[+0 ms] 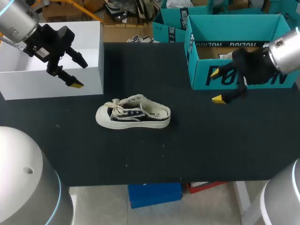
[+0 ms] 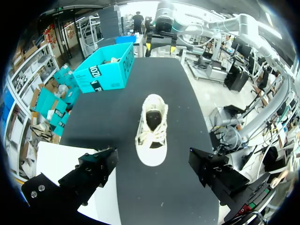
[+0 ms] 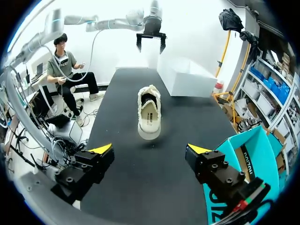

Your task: Take the shoe out of the shoebox, open the shoe tongue, remove and reinsert the insole, then place the shoe into the shoebox

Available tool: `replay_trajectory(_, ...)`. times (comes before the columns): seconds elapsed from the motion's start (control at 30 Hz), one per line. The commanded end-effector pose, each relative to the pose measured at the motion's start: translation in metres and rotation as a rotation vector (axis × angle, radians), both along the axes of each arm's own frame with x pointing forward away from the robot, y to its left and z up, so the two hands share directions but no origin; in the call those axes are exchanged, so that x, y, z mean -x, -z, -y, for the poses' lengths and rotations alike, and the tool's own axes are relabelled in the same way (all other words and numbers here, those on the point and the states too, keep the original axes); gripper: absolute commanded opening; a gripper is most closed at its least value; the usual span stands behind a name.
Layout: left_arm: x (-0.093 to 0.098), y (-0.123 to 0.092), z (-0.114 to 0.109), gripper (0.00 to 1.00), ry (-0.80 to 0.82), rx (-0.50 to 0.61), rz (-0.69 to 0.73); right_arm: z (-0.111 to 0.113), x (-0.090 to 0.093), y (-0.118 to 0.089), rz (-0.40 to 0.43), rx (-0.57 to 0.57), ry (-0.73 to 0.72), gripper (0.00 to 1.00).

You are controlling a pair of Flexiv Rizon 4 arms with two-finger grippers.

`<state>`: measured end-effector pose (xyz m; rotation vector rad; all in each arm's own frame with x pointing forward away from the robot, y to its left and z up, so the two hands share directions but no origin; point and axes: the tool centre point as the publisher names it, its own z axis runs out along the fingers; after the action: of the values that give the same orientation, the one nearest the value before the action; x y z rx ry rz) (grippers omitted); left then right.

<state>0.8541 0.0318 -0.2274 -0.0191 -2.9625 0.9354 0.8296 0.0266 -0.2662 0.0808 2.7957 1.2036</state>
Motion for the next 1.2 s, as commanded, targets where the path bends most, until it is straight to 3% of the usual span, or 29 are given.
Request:
replay_trajectory(0.03, 0.001, 0.001, 0.000, 1.00, 0.000, 0.001, 0.004, -0.016, -0.005, 0.017, 0.004, -0.039, -0.002, 1.00)
replay_trajectory(0.8, 0.001, 0.001, 0.000, 1.00, 0.000, 0.001, 0.004, -0.099, -0.022, 0.097, 0.013, -0.199, -0.054, 1.00)
replay_trajectory(1.2, 0.001, 0.001, 0.000, 1.00, 0.000, 0.001, 0.004, -0.133, -0.028, 0.122, 0.001, -0.228, -0.067, 1.00)
